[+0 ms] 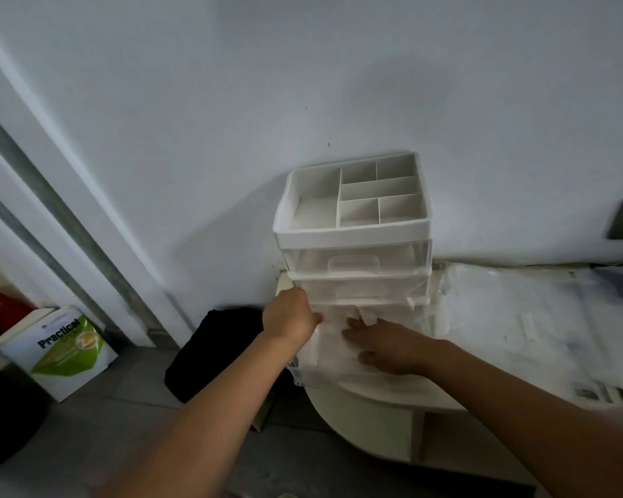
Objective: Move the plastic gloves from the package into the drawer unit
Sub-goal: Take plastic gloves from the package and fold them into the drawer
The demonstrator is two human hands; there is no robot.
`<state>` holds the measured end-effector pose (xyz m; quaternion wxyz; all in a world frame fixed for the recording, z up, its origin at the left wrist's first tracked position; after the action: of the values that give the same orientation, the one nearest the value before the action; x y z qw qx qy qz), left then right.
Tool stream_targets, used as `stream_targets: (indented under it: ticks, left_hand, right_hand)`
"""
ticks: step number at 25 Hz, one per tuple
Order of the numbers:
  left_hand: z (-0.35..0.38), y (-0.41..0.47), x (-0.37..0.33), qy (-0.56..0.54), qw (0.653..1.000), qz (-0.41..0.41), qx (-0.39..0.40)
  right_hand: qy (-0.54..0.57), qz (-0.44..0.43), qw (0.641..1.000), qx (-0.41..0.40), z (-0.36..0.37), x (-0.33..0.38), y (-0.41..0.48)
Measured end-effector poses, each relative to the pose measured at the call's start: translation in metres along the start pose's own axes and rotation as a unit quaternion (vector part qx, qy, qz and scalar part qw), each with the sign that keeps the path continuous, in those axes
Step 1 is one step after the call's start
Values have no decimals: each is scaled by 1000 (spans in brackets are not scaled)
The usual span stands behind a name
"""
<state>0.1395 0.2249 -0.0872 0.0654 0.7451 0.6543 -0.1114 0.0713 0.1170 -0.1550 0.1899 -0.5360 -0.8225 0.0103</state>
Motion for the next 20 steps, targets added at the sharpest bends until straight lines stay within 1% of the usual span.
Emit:
stream_targets:
  ticks: [1,2,3,4,6,8,9,11,12,14,15,17,19,20]
  left_hand:
    - [-13,-5,-6,47,998,10,-37]
    - [-23,-9,-13,57,996,25,-67]
    - [-28,-13,-21,44,995,41,-81]
    - [-26,-16,-29,21,996,57,-69]
    - [2,-21,-42,-15,996,87,18]
    - [35,-23,-46,-4,989,107,101]
    - [47,-22,-45,5,986,100,133]
    - [65,-19,-39,28,979,85,182]
    - [71,-18,-37,50,975,84,198]
    - [80,-16,-33,100,968,84,215]
    - [83,-15,-31,118,964,83,223]
    - [86,-14,-28,128,960,72,237]
    - [86,-13,-26,107,963,60,239]
    - [84,-12,-27,95,966,57,235]
  right_hand:
    - [-3,3,1000,7,1,-2,2]
    - [-1,5,1000,8,1,-2,2]
    - [5,8,1000,6,2,-3,4]
    - [16,11,1000,3,2,-4,5]
    - [49,17,999,-15,4,-5,8]
    - [91,17,995,-44,2,-2,10]
    - [116,16,991,-61,-2,1,10]
    - [157,6,985,-77,-9,8,8]
    - [174,4,981,-85,-12,11,7]
    - [210,23,969,-126,-15,6,7]
    - [211,50,965,-145,-16,-3,7]
    - [186,162,956,-158,-12,-29,4]
    - [199,264,930,-161,-7,-45,-6]
    - [226,294,913,-171,-6,-49,-11]
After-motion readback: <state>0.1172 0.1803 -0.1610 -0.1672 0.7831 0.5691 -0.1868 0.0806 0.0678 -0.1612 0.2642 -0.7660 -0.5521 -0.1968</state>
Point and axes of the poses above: each hand's wrist, its own y-axis towards the middle knuckle, its own z-axis out of the palm, x = y × z, the point moved 9 cm from there along y, towards the middle knuckle, and after that the axes turned 8 degrees about -z, right-handed, at the moved point
